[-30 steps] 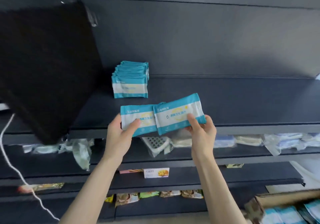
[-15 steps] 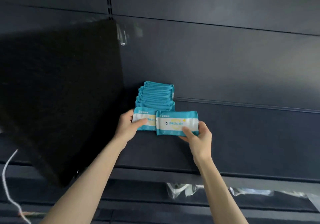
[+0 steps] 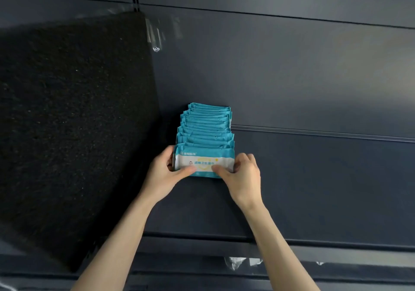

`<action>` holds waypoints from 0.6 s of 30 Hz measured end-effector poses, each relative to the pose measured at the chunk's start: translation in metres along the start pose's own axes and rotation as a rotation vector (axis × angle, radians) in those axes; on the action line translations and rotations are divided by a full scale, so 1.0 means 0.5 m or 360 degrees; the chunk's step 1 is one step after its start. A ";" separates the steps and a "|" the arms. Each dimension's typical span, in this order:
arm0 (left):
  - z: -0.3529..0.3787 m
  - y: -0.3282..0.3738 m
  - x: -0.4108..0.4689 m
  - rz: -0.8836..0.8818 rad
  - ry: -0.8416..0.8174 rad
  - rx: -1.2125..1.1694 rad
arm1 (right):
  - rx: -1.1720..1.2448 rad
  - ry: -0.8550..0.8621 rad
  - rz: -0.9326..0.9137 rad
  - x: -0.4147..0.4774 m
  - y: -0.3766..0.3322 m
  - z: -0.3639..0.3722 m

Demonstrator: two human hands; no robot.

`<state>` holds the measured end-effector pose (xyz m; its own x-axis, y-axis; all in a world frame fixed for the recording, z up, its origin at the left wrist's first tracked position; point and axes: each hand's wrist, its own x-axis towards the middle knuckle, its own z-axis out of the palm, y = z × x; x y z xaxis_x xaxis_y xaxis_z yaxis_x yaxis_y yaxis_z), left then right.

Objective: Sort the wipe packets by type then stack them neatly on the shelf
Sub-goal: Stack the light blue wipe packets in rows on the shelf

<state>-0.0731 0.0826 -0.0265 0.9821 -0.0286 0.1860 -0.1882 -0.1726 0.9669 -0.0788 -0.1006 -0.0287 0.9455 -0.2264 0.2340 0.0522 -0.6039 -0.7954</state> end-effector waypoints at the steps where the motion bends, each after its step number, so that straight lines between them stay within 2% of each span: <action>1: -0.001 -0.004 0.001 0.0025 0.0020 0.0032 | -0.0027 0.0008 -0.0013 -0.001 0.000 0.009; 5: -0.002 -0.016 0.007 0.0046 0.0108 0.0070 | 0.0016 0.0015 -0.0040 -0.008 0.002 0.022; 11: 0.004 -0.022 0.009 0.0143 0.0123 0.0295 | 0.0155 -0.0162 -0.0109 -0.009 0.008 0.018; 16: 0.011 -0.027 0.009 0.0177 0.0373 0.0654 | 0.0169 -0.0217 -0.0115 -0.009 0.006 0.015; 18: 0.006 -0.027 0.010 0.0106 0.0299 0.0590 | 0.0114 -0.0251 -0.0132 -0.010 0.004 0.014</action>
<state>-0.0655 0.0820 -0.0390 0.9434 0.1226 0.3082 -0.2034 -0.5202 0.8295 -0.0809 -0.0953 -0.0354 0.9754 -0.0521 0.2141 0.1494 -0.5583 -0.8161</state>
